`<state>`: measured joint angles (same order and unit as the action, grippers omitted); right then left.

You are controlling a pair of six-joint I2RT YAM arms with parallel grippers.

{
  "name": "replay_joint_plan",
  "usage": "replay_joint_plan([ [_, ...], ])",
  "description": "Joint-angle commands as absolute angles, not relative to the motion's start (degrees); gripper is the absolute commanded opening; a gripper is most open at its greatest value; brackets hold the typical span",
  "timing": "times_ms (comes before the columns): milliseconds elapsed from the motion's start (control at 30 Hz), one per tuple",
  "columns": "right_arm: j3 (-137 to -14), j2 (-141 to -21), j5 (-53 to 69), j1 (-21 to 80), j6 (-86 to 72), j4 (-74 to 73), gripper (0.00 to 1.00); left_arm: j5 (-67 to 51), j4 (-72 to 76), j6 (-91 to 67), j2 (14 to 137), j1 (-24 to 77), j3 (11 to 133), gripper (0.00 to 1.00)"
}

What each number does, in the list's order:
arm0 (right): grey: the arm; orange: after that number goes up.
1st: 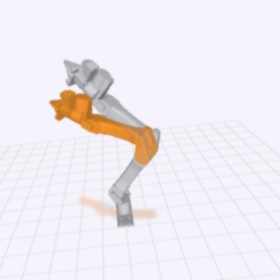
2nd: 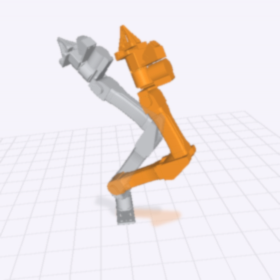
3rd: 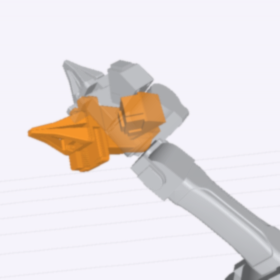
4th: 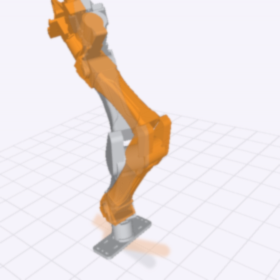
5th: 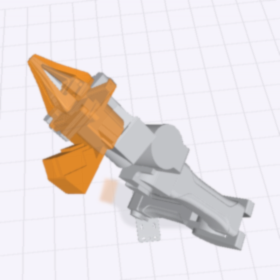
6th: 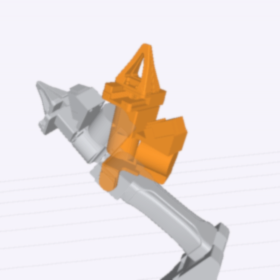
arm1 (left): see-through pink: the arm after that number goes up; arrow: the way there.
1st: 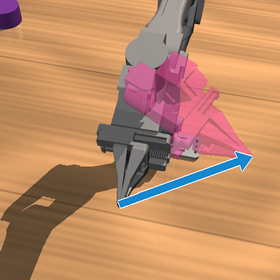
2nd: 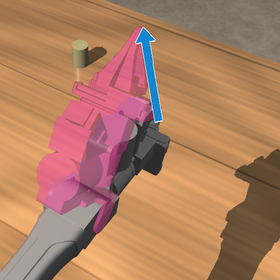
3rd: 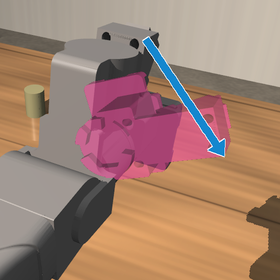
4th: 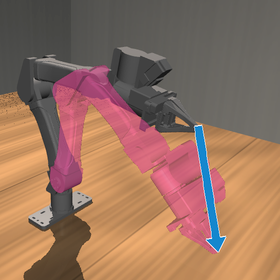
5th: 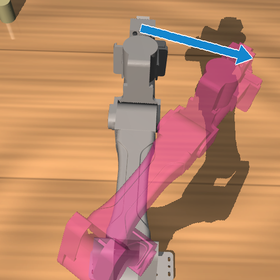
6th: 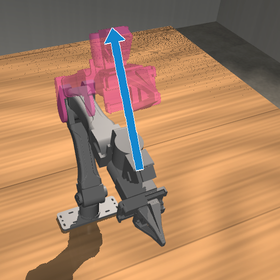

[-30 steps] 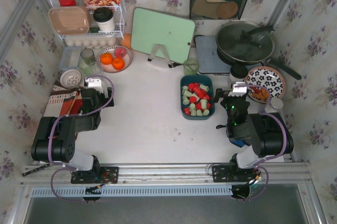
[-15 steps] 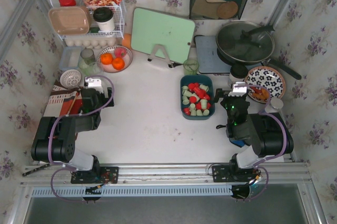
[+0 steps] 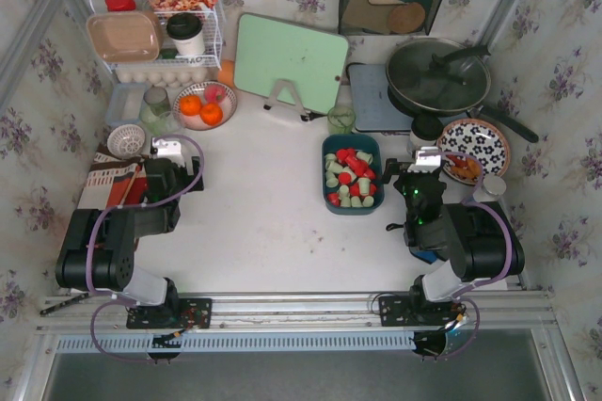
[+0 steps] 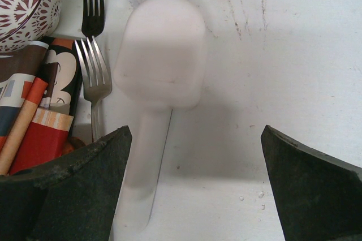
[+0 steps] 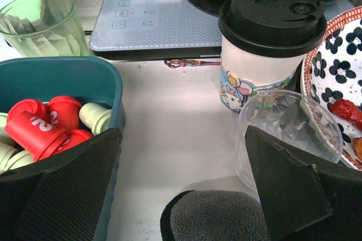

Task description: Mix the coffee capsules in the storage basket

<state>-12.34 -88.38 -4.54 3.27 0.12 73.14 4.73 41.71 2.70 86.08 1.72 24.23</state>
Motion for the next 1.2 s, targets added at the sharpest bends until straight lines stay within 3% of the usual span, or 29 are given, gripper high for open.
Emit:
replay_joint_plan([
  [0,-12.5,-88.3,-5.0,3.2,-0.2,74.1,1.00,4.4,42.9,2.3,86.0,1.7,24.4,1.00],
  [1167,-12.5,-88.3,-4.4,3.2,0.0,74.1,1.00,4.4,42.9,2.3,86.0,1.7,24.4,1.00],
])
